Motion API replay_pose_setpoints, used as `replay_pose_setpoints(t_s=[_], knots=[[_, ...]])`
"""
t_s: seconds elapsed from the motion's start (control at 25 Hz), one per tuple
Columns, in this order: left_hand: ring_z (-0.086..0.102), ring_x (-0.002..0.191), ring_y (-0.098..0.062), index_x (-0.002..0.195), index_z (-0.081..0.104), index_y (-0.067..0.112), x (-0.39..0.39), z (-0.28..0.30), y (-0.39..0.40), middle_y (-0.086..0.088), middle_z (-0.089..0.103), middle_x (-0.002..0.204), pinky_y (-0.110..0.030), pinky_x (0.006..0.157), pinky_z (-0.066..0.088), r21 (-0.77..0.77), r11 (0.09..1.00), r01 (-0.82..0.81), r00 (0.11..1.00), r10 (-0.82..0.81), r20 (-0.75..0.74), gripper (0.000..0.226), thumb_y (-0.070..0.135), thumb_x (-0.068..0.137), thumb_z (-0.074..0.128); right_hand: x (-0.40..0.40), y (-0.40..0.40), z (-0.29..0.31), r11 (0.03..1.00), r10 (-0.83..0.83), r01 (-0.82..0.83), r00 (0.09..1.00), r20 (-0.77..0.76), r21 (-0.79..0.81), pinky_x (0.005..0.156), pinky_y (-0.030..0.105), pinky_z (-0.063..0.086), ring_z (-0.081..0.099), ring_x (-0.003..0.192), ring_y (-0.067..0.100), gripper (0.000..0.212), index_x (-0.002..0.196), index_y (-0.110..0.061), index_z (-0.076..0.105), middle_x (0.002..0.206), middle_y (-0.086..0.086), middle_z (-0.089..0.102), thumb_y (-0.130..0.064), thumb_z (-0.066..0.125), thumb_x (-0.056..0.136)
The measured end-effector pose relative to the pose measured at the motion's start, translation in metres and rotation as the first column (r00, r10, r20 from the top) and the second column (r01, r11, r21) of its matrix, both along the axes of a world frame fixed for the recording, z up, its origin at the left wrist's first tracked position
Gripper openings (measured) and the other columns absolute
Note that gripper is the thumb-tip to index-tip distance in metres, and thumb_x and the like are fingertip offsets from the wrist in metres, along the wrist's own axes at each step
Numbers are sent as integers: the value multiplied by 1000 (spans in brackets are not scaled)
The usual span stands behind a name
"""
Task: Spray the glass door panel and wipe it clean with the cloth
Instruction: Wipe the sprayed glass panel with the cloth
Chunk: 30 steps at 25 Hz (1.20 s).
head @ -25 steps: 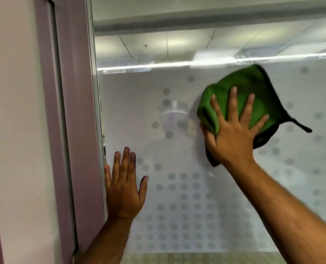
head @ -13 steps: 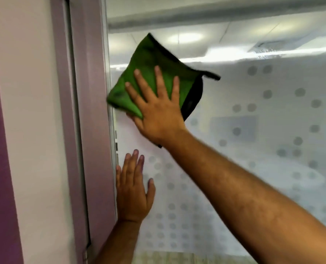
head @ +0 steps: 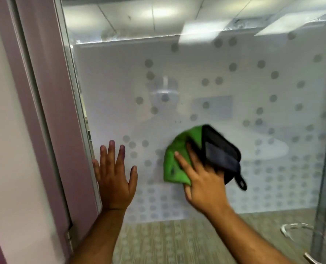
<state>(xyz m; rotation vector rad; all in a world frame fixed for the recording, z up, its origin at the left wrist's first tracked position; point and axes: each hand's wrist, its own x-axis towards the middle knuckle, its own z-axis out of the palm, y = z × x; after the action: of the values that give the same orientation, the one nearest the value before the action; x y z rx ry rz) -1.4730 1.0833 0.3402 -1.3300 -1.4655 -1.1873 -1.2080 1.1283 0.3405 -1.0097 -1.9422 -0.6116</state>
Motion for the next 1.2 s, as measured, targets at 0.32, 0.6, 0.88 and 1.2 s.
replay_pose_setpoints(t_s=[0.32, 0.6, 0.88, 1.2], knots=[[13, 164, -37, 165, 29, 13, -5, -5, 10, -12, 17, 176, -61, 131, 10, 31, 996, -83, 994, 85, -74, 72, 43, 102, 46, -33, 22, 241, 965, -156, 215, 929, -336, 148, 117, 84, 3, 3, 162, 48, 77, 169, -36, 15, 179, 4, 9, -61, 35, 99], [12, 164, -38, 165, 30, 14, -3, -8, 4, -14, 20, 175, -64, 130, 10, 23, 1000, -16, 1000, 17, -27, 69, 40, 103, 46, -67, -19, 12, 991, 54, -70, 989, 135, 112, 124, 66, 19, 14, 164, 36, 89, 170, -32, 11, 179, -3, 2, -48, 54, 94], [4, 165, -35, 167, 26, 18, 20, -22, -10, -12, 14, 177, -68, 129, 8, -131, 991, 5, 999, -11, -46, 78, 45, 100, 57, 33, -14, -74, 985, -9, -1, 998, -61, -172, 73, 36, 62, 62, 133, 35, 110, 167, -41, 22, 174, -8, 16, -19, 69, 70], [3, 166, -34, 168, 21, 18, 17, -26, -1, -10, 10, 178, -69, 129, 6, -130, 989, -66, 996, 58, -65, 82, 53, 99, 49, 103, 49, 85, 963, -268, 227, 831, -486, -144, 111, 90, 9, -8, 164, 42, 98, 168, -38, 1, 179, -1, -8, -36, 56, 87]])
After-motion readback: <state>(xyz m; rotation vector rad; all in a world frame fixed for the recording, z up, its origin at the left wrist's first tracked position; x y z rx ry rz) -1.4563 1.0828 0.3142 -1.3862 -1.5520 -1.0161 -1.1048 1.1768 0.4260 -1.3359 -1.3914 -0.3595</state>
